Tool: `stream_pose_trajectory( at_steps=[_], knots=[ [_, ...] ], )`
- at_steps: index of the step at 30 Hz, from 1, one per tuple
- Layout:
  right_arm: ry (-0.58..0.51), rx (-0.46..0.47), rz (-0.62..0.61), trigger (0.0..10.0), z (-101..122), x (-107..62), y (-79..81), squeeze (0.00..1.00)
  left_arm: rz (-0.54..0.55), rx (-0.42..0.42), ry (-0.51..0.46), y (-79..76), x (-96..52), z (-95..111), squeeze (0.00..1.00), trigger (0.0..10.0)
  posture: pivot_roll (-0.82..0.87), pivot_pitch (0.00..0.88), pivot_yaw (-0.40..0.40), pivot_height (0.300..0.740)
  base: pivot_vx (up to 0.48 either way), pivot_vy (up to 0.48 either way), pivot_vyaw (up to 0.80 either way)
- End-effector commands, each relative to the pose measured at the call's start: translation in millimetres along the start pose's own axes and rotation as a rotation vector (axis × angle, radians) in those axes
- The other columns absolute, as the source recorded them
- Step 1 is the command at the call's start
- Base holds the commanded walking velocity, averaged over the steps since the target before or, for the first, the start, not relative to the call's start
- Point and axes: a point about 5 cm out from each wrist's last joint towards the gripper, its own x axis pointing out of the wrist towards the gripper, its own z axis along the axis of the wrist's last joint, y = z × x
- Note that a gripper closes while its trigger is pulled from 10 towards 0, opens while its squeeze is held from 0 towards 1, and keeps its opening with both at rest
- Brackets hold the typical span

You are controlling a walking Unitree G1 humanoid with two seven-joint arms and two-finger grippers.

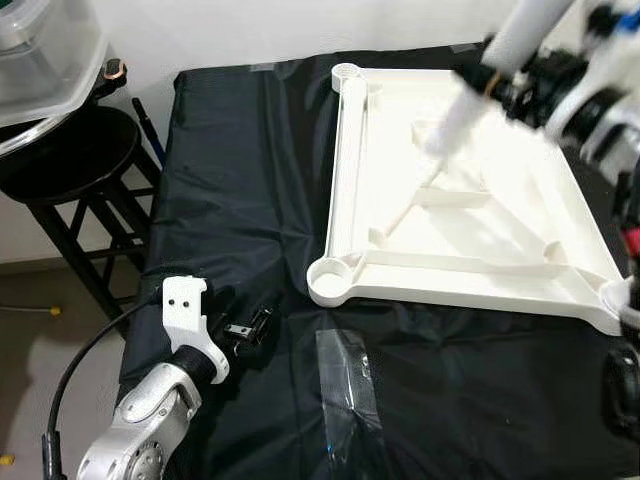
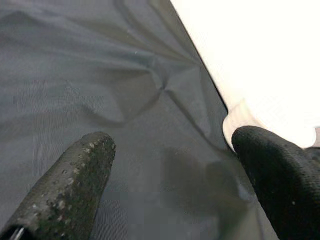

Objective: Building children table

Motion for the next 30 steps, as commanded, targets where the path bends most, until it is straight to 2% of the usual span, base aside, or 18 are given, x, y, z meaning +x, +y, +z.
stream_pose_trajectory(
  at_steps=[1,3,4,7,12,18,20,23,30],
  knots=[
    [-0.063,0.021,0.054,10.0,7,5.0,9.9,0.0,0.026,0.011,0.016,3.8,-0.5,-3,0.0,10.0,-0.09,0.179,-0.029,0.74,0.0,0.0,0.0],
    [-0.096,0.089,0.149,10.0,5,18.0,32.3,0.0,0.029,0.036,0.012,5.1,2.0,0,0.0,10.0,-0.09,0.178,-0.029,0.74,0.0,0.0,0.0],
    [-0.096,0.089,0.149,10.0,5,18.0,32.3,0.0,0.029,0.036,0.012,5.1,2.0,0,0.0,10.0,-0.09,0.178,-0.029,0.74,0.0,0.0,0.0],
    [-0.054,0.107,0.212,10.0,-4,35.2,54.5,0.0,0.019,0.068,0.015,6.6,7.2,5,0.0,10.0,-0.09,0.181,-0.038,0.74,0.0,0.16,0.0],
    [-0.006,0.099,0.14,10.0,-12,50.2,61.5,0.0,-0.012,0.071,-0.016,2.0,14.7,12,0.0,10.0,-0.09,0.166,-0.044,0.74,0.0,0.48,0.0],
    [-0.01,0.132,0.107,10.0,-16,51.0,63.4,0.0,-0.017,0.065,-0.033,-0.1,17.4,14,0.0,10.0,-0.09,0.145,-0.05,0.74,0.0,0.424,0.0],
    [0.009,0.167,0.105,10.0,-23,49.9,68.5,0.0,-0.017,0.066,-0.042,-1.6,19.3,14,0.0,10.0,-0.08,0.122,-0.057,0.74,0.0,0.0,-0.8],
    [0.053,0.275,0.093,10.0,-44,45.1,83.6,0.0,-0.005,0.071,-0.054,-4.6,24.7,9,0.0,10.0,-0.07,0.076,-0.066,0.74,0.0,0.0,-0.8],
    [0.063,0.301,0.073,10.0,-49,46.9,86.0,0.0,0.0,0.136,-0.044,-5.3,28.5,2,0.0,10.0,-0.07,0.026,-0.078,0.74,0.0,0.0,-0.8]
  ],
)
